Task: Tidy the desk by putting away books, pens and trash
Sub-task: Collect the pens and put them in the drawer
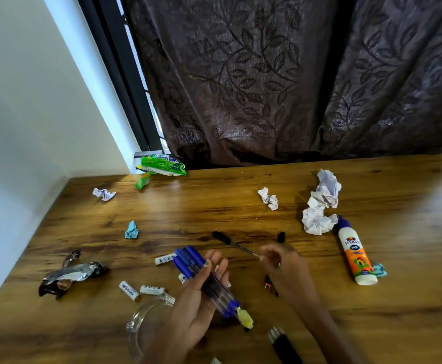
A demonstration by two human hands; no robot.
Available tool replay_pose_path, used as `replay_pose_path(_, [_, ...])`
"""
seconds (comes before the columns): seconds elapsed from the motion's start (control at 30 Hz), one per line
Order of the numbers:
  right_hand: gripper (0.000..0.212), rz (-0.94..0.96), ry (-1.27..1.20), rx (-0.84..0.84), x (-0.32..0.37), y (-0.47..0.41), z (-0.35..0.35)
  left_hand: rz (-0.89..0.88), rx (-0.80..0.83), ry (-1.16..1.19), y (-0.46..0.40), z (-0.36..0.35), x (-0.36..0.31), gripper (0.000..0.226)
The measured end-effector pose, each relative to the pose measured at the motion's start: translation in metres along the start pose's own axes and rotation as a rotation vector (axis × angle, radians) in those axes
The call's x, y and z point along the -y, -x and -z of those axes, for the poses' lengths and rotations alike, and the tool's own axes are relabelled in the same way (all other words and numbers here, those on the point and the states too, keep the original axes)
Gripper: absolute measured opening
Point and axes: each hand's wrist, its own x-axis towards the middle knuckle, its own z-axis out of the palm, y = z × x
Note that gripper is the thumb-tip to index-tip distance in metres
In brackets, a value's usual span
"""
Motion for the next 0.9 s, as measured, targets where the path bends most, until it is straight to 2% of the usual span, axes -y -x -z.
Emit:
replay_pose_path(0.07, [0.037,-0.087,0.132,-0.107,-0.017,-0.010,-0.001,0.003,0.003,-0.017,0.002,0.001,0.000,0.039])
replay_pose_path(0.13, [0.047,-0.142,0.165,-0.132,-0.029,-0.014,-0.003,0.002,0.003,-0.027,0.002,0.002,0.000,0.038])
replay_pose_path(0.23, [0.051,-0.162,0.084,-0.168,-0.034,-0.019,-0.003,-0.005,0.000,-0.029,0.004,0.002,-0.001,0.039])
replay_pose_path(0.33, [0.052,-0.168,-0.131,-0.186,-0.024,-0.022,0.004,-0.003,-0.014,-0.056,0.006,0.000,-0.001,0.040])
replay_pose_path(0.43, [0.045,-0.080,-0.281,-0.098,0.004,-0.009,0.005,0.002,-0.028,-0.081,0.007,-0.004,0.003,0.035])
replay_pose_path(0.57, [0.039,0.111,-0.313,0.084,0.044,0.019,-0.009,0.031,-0.049,-0.081,0.007,-0.010,0.011,0.032])
replay_pose_path(0.77, [0.025,0.236,-0.231,0.007,0.053,0.018,-0.011,0.008,-0.078,-0.109,0.009,-0.011,0.014,0.039])
replay_pose_path(0.9, [0.025,0.220,0.063,-0.139,0.026,-0.012,-0.008,-0.019,-0.100,-0.075,0.011,-0.008,0.008,0.042])
